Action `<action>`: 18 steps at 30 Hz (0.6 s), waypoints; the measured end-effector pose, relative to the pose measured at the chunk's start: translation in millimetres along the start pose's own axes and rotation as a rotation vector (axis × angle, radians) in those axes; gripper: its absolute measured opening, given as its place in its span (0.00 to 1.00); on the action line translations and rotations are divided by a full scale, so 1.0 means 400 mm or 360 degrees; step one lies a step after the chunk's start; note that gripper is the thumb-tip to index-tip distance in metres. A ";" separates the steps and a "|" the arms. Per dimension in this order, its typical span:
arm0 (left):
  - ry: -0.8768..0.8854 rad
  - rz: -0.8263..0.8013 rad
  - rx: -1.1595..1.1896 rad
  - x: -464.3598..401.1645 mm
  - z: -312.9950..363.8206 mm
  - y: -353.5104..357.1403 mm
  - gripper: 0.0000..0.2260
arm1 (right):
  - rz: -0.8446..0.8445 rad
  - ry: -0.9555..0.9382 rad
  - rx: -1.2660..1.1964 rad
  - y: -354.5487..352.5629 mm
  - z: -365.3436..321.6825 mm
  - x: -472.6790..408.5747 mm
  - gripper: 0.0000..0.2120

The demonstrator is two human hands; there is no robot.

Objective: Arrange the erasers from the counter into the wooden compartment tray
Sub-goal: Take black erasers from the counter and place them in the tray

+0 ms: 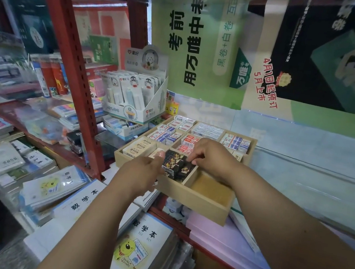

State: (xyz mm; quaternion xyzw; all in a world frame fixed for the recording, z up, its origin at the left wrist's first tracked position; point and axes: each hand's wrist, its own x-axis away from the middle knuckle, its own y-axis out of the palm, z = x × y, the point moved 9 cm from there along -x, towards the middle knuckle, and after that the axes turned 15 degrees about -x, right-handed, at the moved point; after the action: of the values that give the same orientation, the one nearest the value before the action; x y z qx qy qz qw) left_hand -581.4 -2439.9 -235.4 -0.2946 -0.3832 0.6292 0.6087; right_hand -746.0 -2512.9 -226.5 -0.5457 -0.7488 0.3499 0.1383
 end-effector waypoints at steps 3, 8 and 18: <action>0.0041 -0.0063 -0.0197 -0.018 0.006 0.005 0.29 | 0.0069 -0.0017 0.0010 0.001 0.011 0.009 0.09; 0.0092 -0.0191 -0.0359 -0.032 0.010 0.017 0.28 | 0.0040 0.0109 0.0223 0.015 0.028 0.042 0.15; -0.0075 -0.0237 0.0429 -0.028 -0.041 0.034 0.19 | -0.0043 0.0223 0.0185 0.043 0.024 0.052 0.19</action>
State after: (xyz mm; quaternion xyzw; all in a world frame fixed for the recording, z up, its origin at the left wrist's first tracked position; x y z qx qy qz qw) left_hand -574.2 -2448.3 -256.7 -0.1661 -0.3301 0.6349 0.6785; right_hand -747.0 -2494.8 -248.6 -0.5498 -0.7230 0.3518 0.2265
